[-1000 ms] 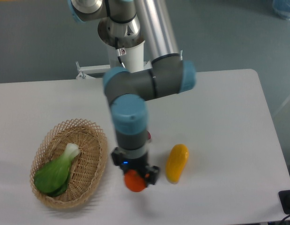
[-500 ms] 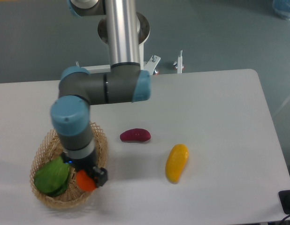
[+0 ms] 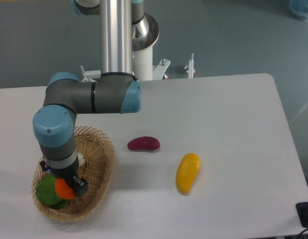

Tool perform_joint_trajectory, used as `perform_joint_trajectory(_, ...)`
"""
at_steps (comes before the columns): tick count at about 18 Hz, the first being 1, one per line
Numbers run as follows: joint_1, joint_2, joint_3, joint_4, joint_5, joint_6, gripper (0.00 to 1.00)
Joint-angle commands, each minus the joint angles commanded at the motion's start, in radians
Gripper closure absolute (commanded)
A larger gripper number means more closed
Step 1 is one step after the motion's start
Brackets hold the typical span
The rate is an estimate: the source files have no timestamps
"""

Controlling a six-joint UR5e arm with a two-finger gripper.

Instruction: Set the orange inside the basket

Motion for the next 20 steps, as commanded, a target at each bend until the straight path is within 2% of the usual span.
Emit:
perform_joint_trajectory(2, 0.000, -0.002, -0.009, 0.002, 0.003, 0.000, 0.00)
perform_joint_trajectory(11, 0.020, 0.026, 0.038, 0.014, 0.002, 0.000, 0.00)
perform_joint_trajectory(13, 0.049, 0.037, 0.040, 0.021, 0.002, 0.000, 0.00)
perform_joint_trajectory(18, 0.135, 0.054, 0.037, 0.109, 0.002, 0.000, 0.00)
perform_joint_trajectory(20, 0.199, 0.064, 0.037, 0.115, 0.005, 0.009, 0.00)
